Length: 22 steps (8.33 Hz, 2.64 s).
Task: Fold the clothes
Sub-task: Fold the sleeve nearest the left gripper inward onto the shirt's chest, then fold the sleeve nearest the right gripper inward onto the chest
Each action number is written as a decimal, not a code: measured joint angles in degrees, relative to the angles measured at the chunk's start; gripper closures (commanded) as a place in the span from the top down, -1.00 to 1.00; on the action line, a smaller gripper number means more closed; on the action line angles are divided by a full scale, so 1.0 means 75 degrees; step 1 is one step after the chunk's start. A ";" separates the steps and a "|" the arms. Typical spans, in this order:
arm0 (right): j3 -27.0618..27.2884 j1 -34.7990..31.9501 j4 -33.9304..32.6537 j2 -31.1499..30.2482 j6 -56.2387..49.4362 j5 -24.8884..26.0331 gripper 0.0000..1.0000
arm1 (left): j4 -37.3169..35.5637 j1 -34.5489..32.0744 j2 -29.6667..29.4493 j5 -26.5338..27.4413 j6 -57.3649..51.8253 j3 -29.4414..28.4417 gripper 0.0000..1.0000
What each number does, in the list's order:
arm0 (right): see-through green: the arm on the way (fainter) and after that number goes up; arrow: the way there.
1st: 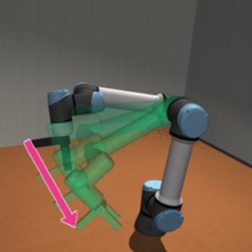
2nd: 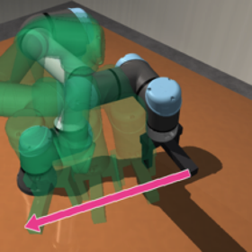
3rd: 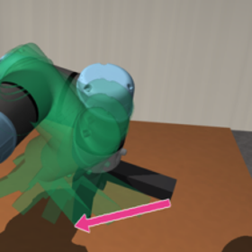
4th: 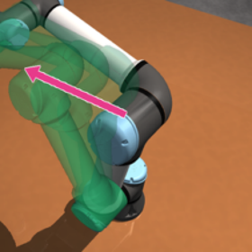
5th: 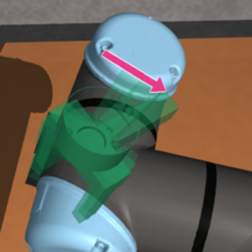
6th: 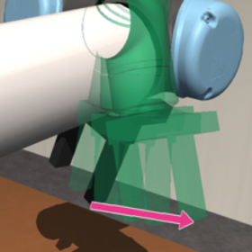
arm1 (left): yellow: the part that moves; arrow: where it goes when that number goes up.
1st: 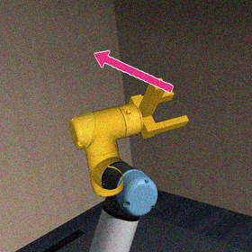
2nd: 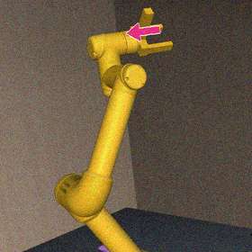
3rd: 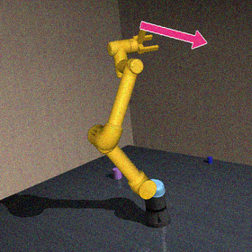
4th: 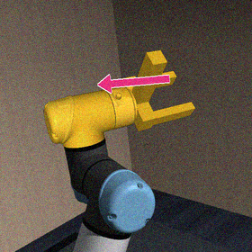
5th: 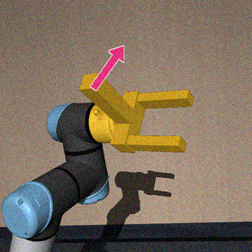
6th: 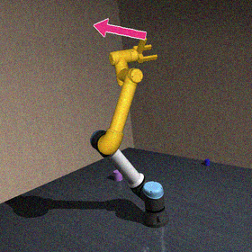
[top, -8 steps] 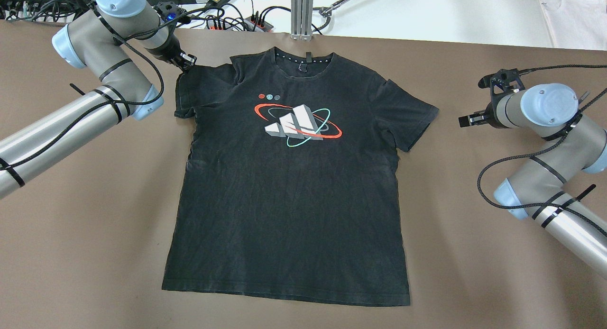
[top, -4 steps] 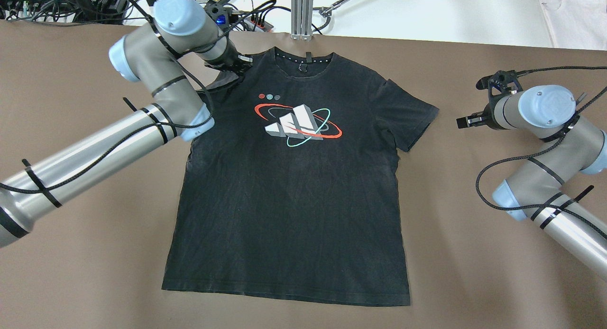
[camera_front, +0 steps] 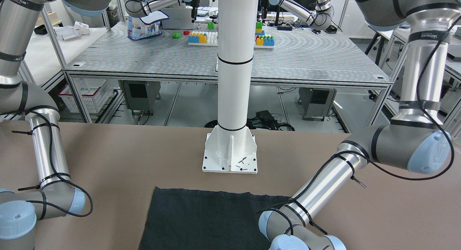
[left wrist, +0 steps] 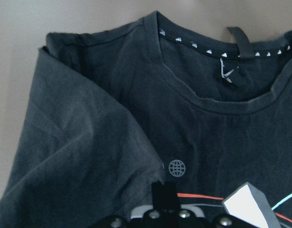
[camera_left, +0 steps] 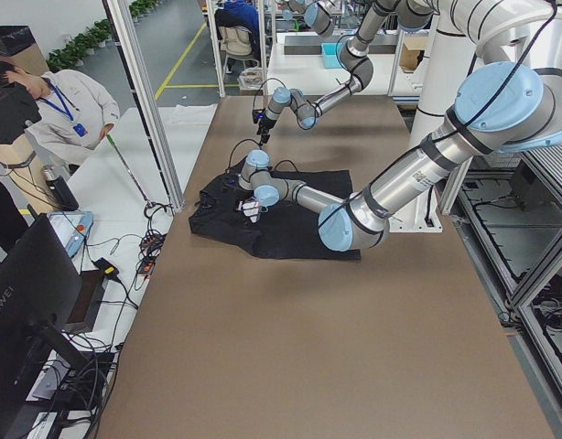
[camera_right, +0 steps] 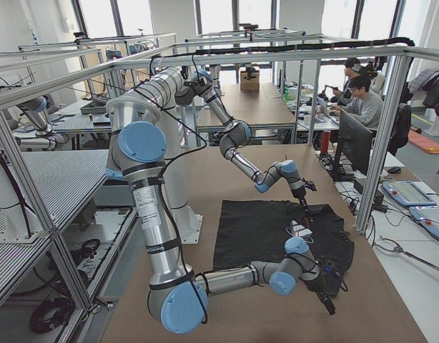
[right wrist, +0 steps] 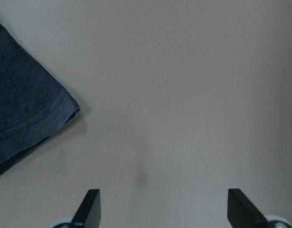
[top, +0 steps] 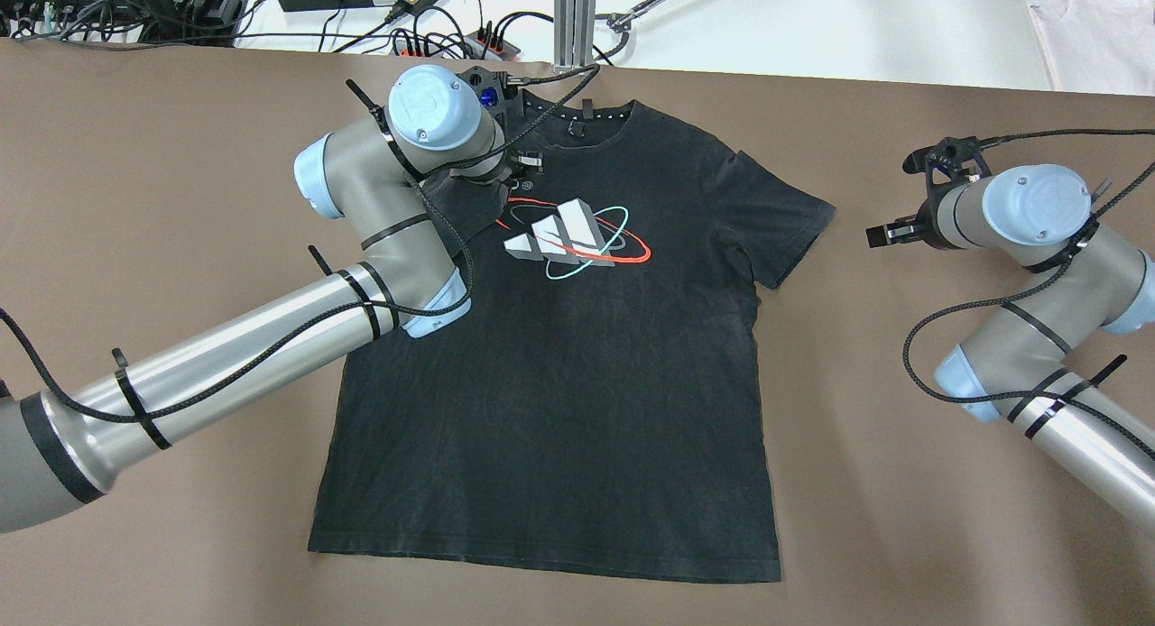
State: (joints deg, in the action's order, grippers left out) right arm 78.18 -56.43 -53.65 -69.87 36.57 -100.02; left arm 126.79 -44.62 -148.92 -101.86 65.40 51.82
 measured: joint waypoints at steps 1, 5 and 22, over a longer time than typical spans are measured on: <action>-0.0003 0.0040 0.0001 0.0000 0.0005 0.0004 0.89 | -0.0002 0.0079 -0.0022 0.0107 0.0127 -0.0002 -1.00; -0.0005 0.0107 -0.0013 0.0023 0.0151 0.0002 0.89 | 0.0045 0.0330 -0.0132 0.0500 0.0536 0.0021 1.00; -0.2529 0.0316 0.1656 0.1869 0.3268 0.0000 -1.00 | 0.0064 0.0712 -0.0102 0.0573 0.0793 0.0373 1.00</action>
State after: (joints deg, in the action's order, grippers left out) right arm 59.21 -54.05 -41.23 -55.86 61.08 -100.02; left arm 127.27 -39.28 -149.68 -97.56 71.35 54.62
